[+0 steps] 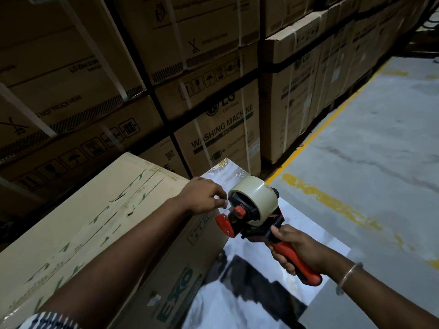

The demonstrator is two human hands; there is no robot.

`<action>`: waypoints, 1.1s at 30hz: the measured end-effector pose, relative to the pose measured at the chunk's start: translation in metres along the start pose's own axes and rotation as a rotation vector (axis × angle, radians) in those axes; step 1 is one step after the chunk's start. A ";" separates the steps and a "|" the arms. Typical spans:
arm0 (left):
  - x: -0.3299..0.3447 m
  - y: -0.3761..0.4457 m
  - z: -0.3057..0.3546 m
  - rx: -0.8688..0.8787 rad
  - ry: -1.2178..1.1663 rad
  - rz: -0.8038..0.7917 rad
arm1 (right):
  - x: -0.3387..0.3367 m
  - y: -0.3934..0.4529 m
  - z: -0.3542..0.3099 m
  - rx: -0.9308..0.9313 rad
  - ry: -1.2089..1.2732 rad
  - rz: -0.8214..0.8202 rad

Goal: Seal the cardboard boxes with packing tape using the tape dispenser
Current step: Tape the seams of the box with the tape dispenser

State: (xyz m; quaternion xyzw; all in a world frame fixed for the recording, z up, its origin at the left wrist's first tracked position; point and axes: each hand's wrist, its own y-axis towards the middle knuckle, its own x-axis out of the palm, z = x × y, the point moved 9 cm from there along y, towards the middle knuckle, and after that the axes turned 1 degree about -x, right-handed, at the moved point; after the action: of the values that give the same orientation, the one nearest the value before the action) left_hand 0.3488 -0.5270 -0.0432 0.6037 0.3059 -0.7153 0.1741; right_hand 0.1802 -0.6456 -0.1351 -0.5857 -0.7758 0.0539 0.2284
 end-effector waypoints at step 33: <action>0.003 0.000 0.002 0.017 -0.021 0.023 | -0.013 0.029 -0.004 0.029 0.034 -0.069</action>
State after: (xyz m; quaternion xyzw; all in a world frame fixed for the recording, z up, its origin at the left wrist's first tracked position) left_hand 0.3468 -0.5277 -0.0456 0.6009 0.2909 -0.7223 0.1805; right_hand 0.2103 -0.6499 -0.1461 -0.5560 -0.7908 0.0473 0.2516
